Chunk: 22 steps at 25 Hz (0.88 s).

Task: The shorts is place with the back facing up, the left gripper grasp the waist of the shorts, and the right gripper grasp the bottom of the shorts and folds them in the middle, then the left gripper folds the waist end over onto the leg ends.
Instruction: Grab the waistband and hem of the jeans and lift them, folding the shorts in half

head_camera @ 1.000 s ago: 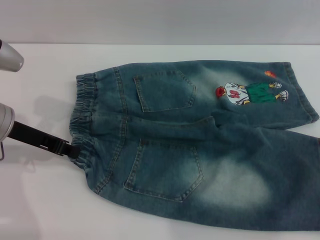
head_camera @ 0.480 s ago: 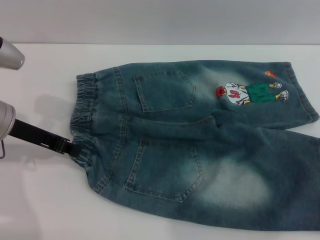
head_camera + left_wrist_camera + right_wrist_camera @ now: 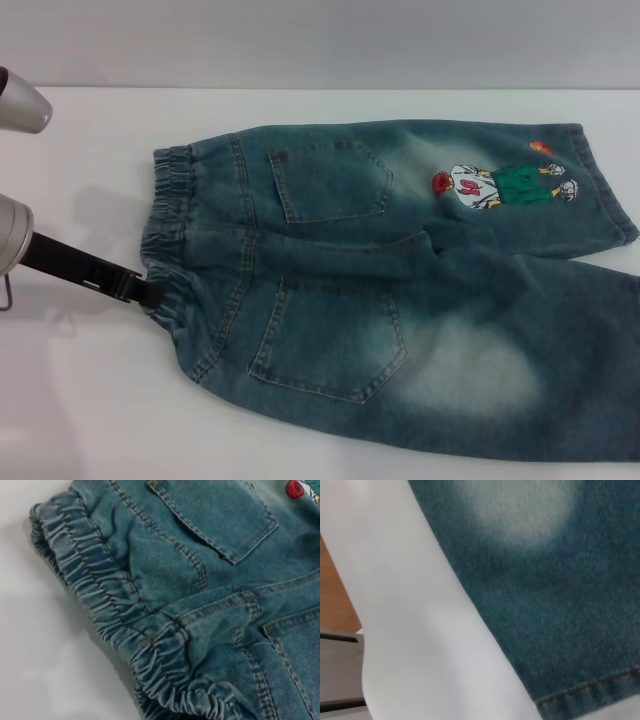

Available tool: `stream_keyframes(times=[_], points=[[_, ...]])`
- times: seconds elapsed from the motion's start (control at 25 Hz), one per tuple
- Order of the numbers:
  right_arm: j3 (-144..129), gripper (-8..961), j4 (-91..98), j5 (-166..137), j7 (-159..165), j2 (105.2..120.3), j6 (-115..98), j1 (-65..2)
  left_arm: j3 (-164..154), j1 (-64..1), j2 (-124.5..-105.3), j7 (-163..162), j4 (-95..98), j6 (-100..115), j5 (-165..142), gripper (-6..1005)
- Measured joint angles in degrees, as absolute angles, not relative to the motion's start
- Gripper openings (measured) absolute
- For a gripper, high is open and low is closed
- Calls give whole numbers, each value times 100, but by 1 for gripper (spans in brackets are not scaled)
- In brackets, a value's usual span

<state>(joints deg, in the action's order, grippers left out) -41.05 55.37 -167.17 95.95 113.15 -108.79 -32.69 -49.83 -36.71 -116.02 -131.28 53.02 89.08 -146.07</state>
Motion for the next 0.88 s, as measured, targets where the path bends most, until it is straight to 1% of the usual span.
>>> stream_keyframes(times=[0.4, 0.88], points=[[-4260, 614, 5531, -16716, 9687, 11377, -10906, -3321, -4983, -3684, -11589, -13124, 5300, 8894, -14607, 64], [-4342, 613, 5569, -16716, 9739, 11392, -10928, -3288, -4983, -3686, -11577, -13096, 5300, 8900, -14607, 64]])
